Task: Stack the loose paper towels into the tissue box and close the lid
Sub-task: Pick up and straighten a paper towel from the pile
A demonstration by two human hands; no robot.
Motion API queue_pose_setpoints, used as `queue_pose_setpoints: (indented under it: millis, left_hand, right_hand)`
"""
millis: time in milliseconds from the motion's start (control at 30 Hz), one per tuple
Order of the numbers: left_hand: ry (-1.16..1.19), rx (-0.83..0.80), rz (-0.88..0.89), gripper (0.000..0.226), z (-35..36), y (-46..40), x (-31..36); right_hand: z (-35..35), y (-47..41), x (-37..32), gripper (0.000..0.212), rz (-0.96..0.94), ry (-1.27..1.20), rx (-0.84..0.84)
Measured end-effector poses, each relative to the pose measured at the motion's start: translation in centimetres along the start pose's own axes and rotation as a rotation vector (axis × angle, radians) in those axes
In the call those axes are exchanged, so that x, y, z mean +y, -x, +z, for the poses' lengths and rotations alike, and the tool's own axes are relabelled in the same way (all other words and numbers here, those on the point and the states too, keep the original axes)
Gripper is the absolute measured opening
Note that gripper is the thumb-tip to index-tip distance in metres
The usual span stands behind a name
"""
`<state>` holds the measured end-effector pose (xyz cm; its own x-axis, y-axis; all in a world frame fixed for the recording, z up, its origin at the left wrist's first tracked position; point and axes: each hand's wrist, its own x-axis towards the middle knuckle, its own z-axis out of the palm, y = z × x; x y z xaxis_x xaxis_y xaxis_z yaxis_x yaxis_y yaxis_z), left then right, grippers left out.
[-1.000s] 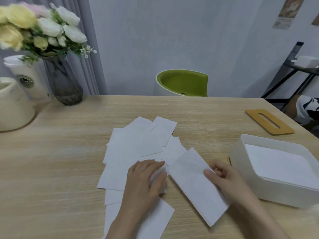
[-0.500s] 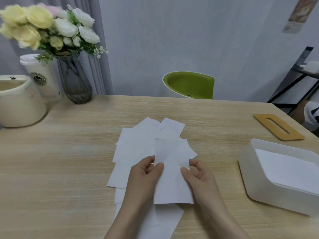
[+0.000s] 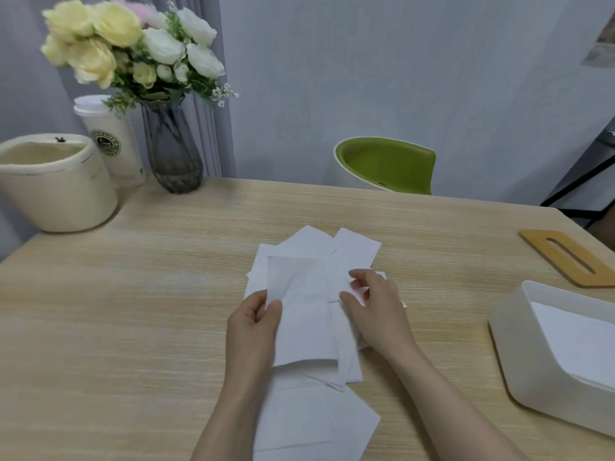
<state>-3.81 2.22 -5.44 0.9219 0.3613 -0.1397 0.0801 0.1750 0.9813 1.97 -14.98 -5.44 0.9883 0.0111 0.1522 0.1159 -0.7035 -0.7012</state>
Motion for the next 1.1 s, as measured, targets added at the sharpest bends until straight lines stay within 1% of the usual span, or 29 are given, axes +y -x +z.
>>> queue_pose_setpoints:
  millis: [67, 133, 233, 300, 367, 467, 533, 600, 633, 700, 733, 800, 867, 1000, 1033, 1100]
  left_hand:
    - [0.022, 0.003, 0.000, 0.028, 0.0, -0.1, -0.1]
    - [0.047, 0.014, -0.004, 0.026, 0.0, -0.1, -0.2]
    - [0.074, 0.019, -0.012, 0.025, 0.0, -0.1, -0.2]
    - [0.072, 0.011, -0.014, 0.025, 0.0, 0.0, -0.2]
    - [0.065, 0.004, -0.007, 0.024, 0.0, 0.0, -0.1]
    - [0.053, -0.005, 0.006, 0.023, 0.1, 0.1, -0.1]
    - [0.069, -0.001, 0.002, 0.024, 0.1, 0.1, -0.1]
    - [0.094, 0.004, -0.002, 0.024, 0.0, 0.1, 0.0]
    - [0.098, 0.005, -0.001, 0.023, 0.0, 0.1, 0.1]
    - [0.095, 0.005, 0.002, 0.023, 0.0, 0.2, 0.1]
    - [0.091, 0.003, 0.006, 0.023, 0.0, 0.1, 0.1]
    - [0.082, 0.002, 0.012, 0.023, 0.1, 0.2, 0.1]
    - [0.066, 0.004, 0.012, 0.023, 0.2, 0.2, 0.0]
    - [0.058, -0.006, 0.010, 0.022, 0.5, 0.7, 0.0]
    - [0.060, -0.009, 0.007, 0.022, 0.6, 0.9, 0.1]
    - [0.069, -0.019, 0.006, 0.022, 1.0, 1.1, 0.2]
  right_hand:
    - [0.7, -1.4, 0.1, 0.044, 0.047, 0.040, -0.018]
    - [0.9, -2.3, 0.0, 0.052, 0.120, 0.015, -0.035]
    - [0.9, -3.2, -0.3, 0.059, 0.257, -0.073, -0.119]
    - [1.0, -3.6, -0.2, 0.059, 0.292, -0.109, -0.138]
    - [1.1, -3.7, -0.1, 0.056, 0.296, -0.126, -0.135]
    - [1.2, -3.7, -0.2, 0.043, 0.281, -0.146, -0.153]
    - [0.9, -3.4, -0.5, 0.028, 0.258, -0.143, -0.164]
    - [0.1, -2.9, -0.5, 0.009, 0.253, -0.145, -0.147]
    - [-0.5, -2.4, -0.4, 0.010, 0.255, -0.156, -0.138]
    - [-2.0, -1.1, 0.0, 0.026, 0.262, -0.177, -0.130]
    - [-2.8, -0.3, 0.2, 0.029, 0.270, -0.191, -0.126]
    - [-4.4, 1.5, 0.6, 0.025, 0.292, -0.227, -0.117]
    - [-5.7, 3.4, 1.1, 0.014, 0.327, -0.258, -0.118]
    - [-7.4, 7.5, 2.4, 0.005, 0.392, -0.251, -0.186]
    - [-7.9, 8.4, 2.6, 0.005, 0.407, -0.251, -0.210]
    - [-8.7, 9.4, 3.1, 0.012, 0.404, -0.234, -0.275]
